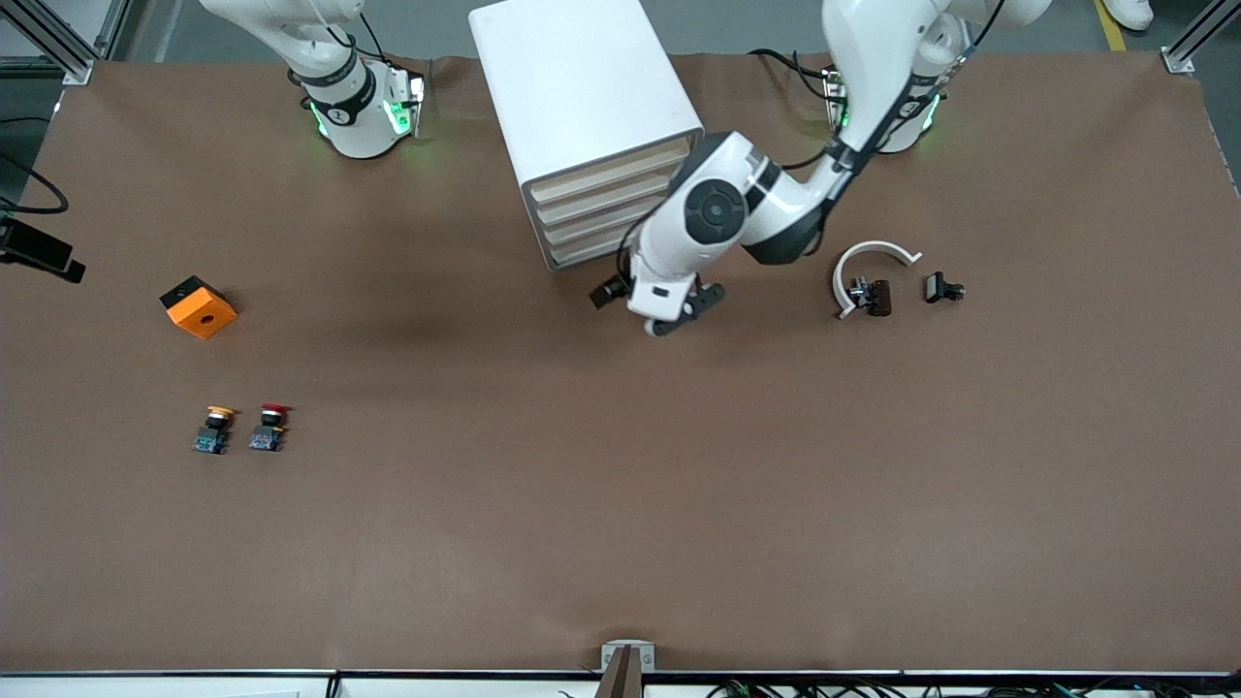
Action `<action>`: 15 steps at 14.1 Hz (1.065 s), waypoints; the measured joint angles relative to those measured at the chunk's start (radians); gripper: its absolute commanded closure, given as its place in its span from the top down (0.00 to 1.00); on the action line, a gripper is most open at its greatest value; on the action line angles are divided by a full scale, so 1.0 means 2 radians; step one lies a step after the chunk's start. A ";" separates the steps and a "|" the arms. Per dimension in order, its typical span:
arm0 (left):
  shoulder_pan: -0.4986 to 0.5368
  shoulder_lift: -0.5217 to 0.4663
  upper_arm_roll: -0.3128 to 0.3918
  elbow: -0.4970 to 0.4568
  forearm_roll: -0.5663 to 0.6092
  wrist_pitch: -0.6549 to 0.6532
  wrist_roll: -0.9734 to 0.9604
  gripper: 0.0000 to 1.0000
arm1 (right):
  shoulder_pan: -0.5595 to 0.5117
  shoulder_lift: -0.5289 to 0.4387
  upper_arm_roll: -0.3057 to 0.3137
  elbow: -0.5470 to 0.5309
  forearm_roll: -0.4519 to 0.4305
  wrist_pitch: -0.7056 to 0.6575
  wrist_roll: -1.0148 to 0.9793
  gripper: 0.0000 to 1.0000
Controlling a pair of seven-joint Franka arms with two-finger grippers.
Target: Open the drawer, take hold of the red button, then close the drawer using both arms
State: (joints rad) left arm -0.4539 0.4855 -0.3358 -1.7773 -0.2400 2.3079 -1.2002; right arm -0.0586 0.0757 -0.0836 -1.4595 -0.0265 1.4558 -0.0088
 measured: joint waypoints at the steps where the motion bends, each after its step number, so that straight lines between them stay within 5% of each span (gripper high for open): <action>1: 0.018 -0.006 0.000 0.001 0.016 0.000 0.001 1.00 | 0.001 0.000 0.002 0.000 0.000 -0.007 0.000 1.00; 7: 0.134 -0.046 0.001 0.010 0.055 -0.001 0.099 1.00 | 0.000 -0.023 0.001 0.000 0.000 -0.018 -0.002 1.00; 15: 0.295 -0.106 0.001 0.009 0.056 -0.116 0.437 1.00 | -0.006 -0.053 -0.002 -0.029 0.000 -0.022 -0.041 1.00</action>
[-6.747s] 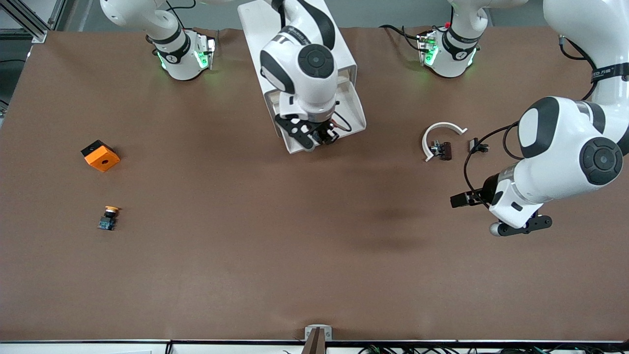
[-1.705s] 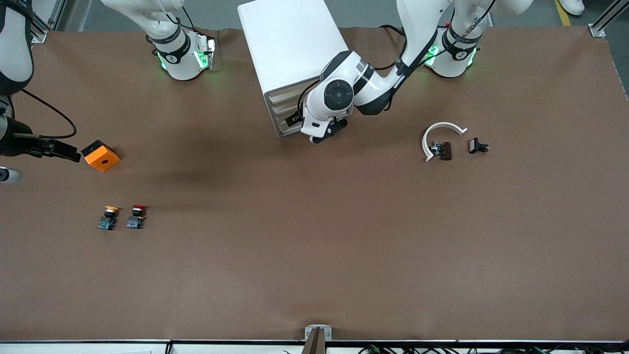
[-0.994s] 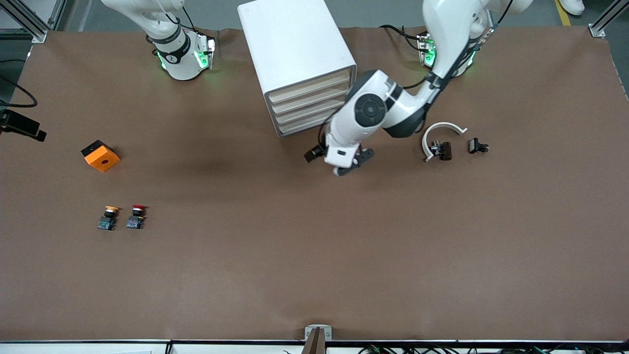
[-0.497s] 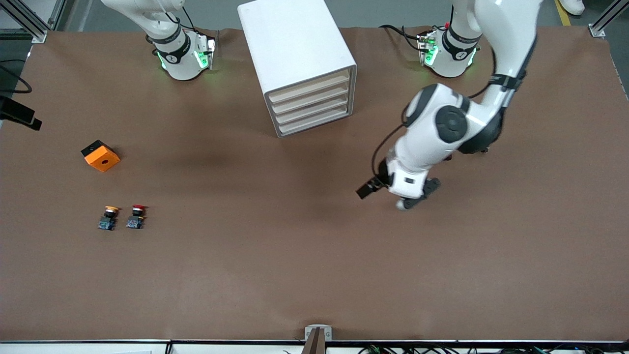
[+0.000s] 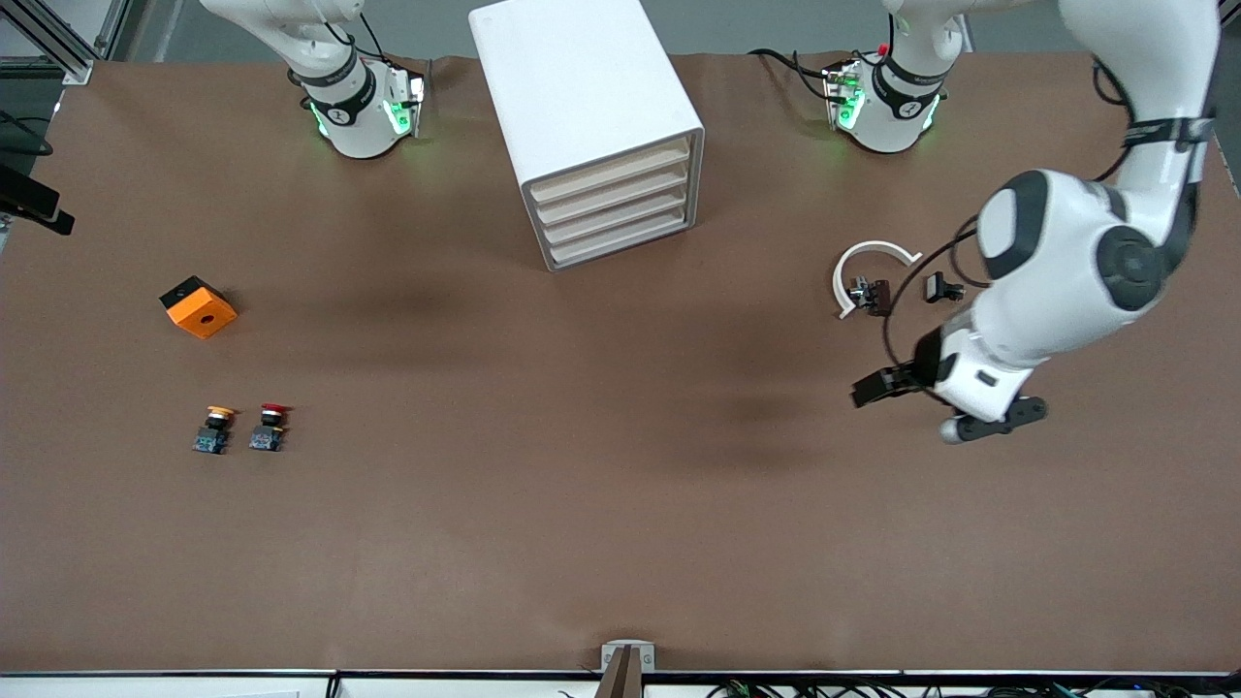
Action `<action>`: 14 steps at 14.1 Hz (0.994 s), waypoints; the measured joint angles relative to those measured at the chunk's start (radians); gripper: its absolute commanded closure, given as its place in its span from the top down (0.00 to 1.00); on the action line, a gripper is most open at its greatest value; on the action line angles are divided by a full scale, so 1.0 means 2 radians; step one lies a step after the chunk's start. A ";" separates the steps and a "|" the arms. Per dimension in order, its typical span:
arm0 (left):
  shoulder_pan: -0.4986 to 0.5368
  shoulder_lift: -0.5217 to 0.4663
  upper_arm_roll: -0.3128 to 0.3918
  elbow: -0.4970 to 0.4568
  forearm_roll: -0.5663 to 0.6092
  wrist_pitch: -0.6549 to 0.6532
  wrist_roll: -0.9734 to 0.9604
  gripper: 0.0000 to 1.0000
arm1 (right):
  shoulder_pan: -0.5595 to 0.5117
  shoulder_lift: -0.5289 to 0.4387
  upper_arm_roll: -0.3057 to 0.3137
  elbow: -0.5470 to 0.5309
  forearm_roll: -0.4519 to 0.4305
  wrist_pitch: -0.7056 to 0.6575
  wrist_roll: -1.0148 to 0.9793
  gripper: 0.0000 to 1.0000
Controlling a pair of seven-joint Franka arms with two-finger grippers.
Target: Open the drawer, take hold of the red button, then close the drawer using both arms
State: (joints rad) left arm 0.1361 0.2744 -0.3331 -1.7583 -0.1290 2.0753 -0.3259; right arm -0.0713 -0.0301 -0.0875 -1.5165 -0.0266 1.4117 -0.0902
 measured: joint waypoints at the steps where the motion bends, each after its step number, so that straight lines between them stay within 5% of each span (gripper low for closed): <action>1: 0.016 -0.012 0.000 0.000 0.000 -0.017 0.029 1.00 | 0.000 -0.004 0.000 -0.002 0.000 0.000 0.000 1.00; 14: 0.071 -0.095 0.000 -0.004 0.054 -0.093 0.141 1.00 | 0.000 -0.049 -0.012 -0.050 0.000 0.017 0.000 1.00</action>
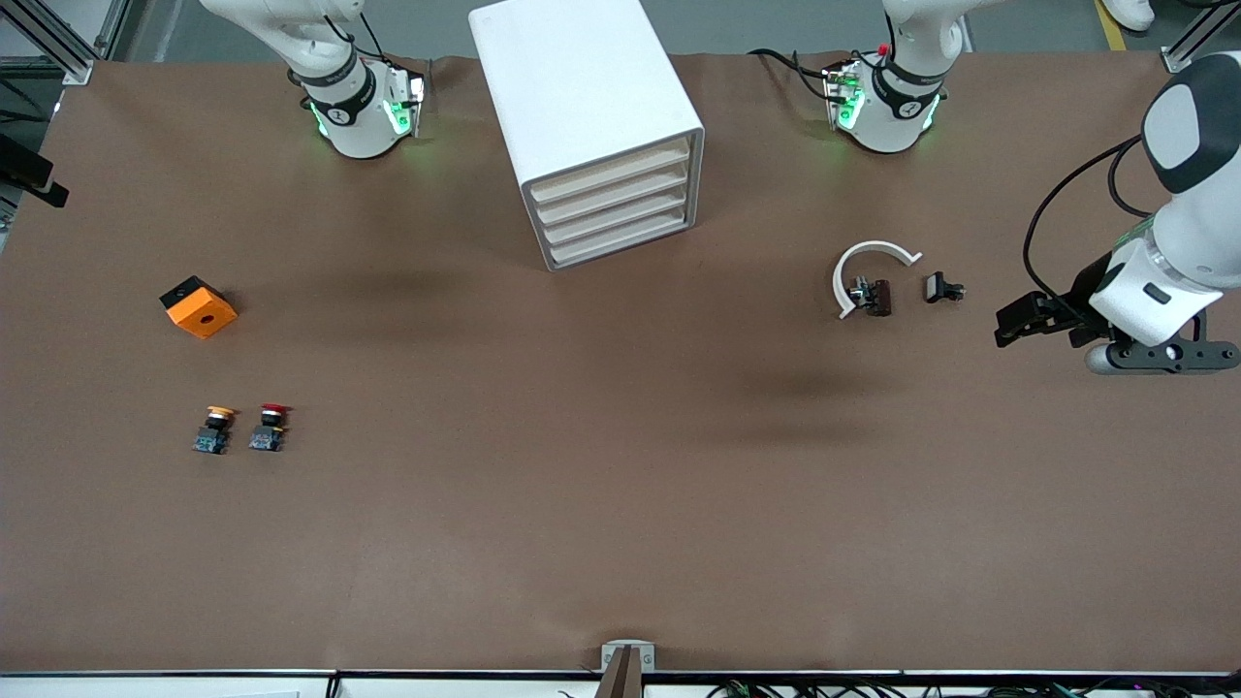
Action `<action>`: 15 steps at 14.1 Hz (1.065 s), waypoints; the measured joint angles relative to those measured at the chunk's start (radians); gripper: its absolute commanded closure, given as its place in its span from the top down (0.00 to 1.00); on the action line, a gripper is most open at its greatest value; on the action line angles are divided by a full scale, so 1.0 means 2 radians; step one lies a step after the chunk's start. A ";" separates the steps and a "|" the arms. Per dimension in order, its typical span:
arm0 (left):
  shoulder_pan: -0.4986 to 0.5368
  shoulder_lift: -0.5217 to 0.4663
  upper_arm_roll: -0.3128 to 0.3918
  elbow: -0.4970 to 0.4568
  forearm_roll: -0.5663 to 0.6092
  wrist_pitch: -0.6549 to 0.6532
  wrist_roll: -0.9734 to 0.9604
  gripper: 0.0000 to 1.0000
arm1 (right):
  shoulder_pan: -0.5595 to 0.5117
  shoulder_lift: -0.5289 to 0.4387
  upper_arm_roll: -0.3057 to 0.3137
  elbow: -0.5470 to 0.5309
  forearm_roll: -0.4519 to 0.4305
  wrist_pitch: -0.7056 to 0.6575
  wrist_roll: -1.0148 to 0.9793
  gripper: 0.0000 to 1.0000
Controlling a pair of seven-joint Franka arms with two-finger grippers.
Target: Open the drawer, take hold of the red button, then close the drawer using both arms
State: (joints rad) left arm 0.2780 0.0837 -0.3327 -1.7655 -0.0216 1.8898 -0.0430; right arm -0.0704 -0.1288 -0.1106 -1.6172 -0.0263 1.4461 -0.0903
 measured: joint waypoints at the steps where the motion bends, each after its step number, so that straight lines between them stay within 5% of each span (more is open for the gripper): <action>1: -0.001 -0.002 0.001 0.000 0.000 0.000 0.000 1.00 | 0.000 0.000 0.000 0.000 0.000 0.000 0.000 1.00; 9: -0.124 -0.002 0.122 0.002 0.000 0.000 0.000 1.00 | 0.006 0.000 0.006 -0.001 0.004 0.001 0.000 1.00; 15: -0.143 -0.003 0.135 0.002 0.000 -0.011 0.000 1.00 | 0.010 0.000 0.007 -0.001 0.014 0.001 0.007 1.00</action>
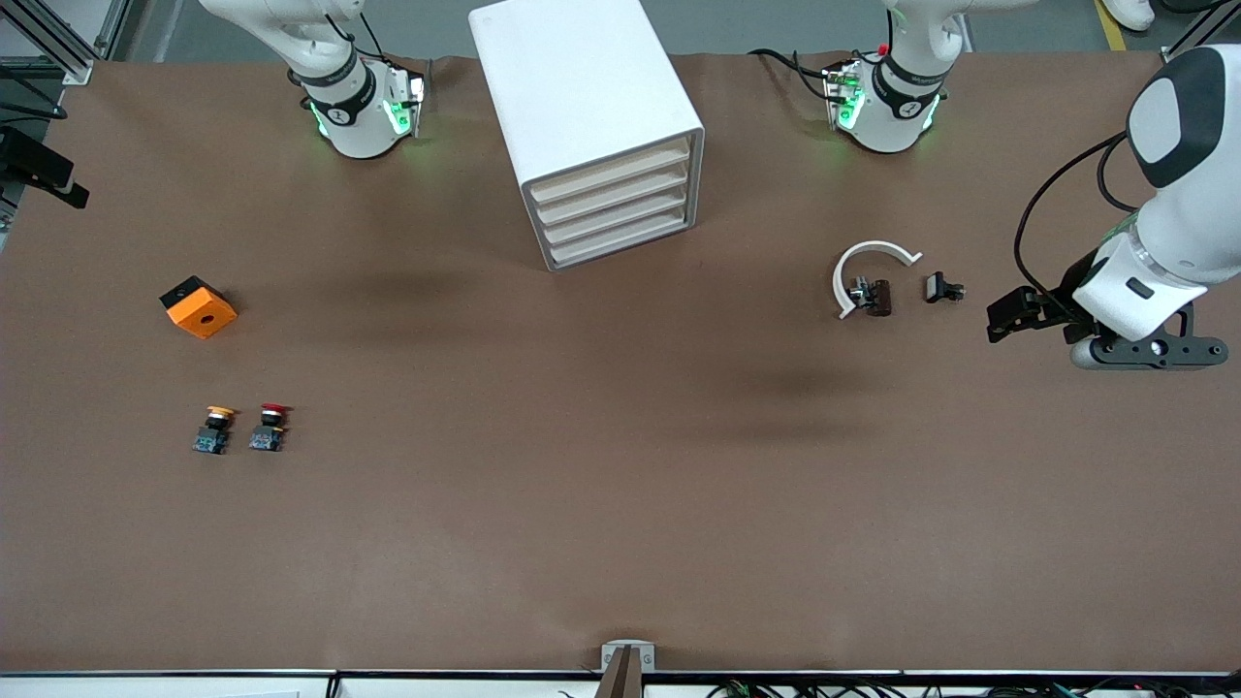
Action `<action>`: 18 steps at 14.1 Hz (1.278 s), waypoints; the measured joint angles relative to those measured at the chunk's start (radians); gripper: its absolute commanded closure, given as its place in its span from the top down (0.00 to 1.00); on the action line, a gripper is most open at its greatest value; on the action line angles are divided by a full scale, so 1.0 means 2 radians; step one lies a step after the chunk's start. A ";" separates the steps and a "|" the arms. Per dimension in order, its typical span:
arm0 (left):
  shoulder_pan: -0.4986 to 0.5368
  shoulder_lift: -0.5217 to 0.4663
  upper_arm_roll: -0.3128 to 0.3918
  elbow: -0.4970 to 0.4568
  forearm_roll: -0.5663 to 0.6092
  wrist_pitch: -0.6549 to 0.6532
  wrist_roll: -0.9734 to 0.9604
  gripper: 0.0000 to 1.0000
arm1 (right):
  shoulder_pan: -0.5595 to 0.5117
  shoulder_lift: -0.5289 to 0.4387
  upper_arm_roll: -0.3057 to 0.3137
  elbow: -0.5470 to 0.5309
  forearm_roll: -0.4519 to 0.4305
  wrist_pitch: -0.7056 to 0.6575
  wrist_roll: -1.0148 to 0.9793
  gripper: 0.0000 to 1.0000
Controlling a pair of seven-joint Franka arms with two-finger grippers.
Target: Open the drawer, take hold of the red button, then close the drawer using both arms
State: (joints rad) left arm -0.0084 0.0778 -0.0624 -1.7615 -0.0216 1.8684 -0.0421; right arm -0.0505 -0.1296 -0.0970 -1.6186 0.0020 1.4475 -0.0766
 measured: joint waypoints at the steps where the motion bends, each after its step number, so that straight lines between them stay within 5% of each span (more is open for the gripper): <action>1: -0.001 -0.002 0.001 0.000 0.000 -0.004 0.000 1.00 | 0.000 0.000 0.000 0.000 0.000 0.000 0.000 1.00; 10: 0.003 -0.055 0.011 -0.003 0.001 -0.045 0.000 1.00 | 0.000 0.000 0.000 0.000 0.000 -0.001 0.001 1.00; 18: 0.006 -0.075 0.010 0.041 0.001 -0.086 0.000 1.00 | 0.001 0.000 0.000 0.000 0.001 -0.001 0.001 1.00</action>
State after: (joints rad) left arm 0.0032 -0.0731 -0.0419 -1.6800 -0.0199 1.6974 -0.0421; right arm -0.0489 -0.1296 -0.0970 -1.6190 0.0037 1.4458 -0.0741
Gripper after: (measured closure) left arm 0.000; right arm 0.000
